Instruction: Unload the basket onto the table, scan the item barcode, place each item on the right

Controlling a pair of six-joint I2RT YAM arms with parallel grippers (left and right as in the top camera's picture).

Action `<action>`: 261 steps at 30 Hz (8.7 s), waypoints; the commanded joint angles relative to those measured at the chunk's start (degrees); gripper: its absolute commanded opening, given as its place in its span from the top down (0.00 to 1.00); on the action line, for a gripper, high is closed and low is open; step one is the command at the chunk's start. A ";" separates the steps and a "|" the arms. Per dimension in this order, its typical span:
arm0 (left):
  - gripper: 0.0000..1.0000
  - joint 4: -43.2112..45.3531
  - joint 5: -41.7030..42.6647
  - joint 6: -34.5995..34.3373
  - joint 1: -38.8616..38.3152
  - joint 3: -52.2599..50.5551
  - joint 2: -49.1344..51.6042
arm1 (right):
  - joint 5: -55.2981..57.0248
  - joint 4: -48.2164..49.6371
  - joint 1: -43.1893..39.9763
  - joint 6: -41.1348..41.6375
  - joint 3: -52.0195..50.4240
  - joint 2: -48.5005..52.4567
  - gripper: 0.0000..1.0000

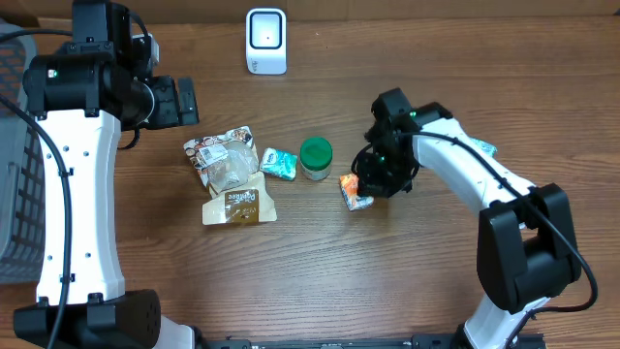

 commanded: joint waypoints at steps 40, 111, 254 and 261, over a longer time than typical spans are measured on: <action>0.01 0.04 -0.17 1.05 -0.02 0.76 0.15 | -11.69 14.32 -6.01 -3.19 -13.18 4.15 0.96; 0.00 0.04 -0.17 1.05 -0.02 0.76 0.15 | -27.43 26.49 -4.79 19.61 2.14 -16.41 0.96; 0.00 0.04 -0.17 1.05 -0.02 0.76 0.15 | 10.73 -5.14 6.71 -5.68 34.84 10.21 0.19; 0.01 0.04 -0.17 1.05 -0.02 0.76 0.15 | 14.25 -4.83 11.32 7.15 34.75 14.23 0.04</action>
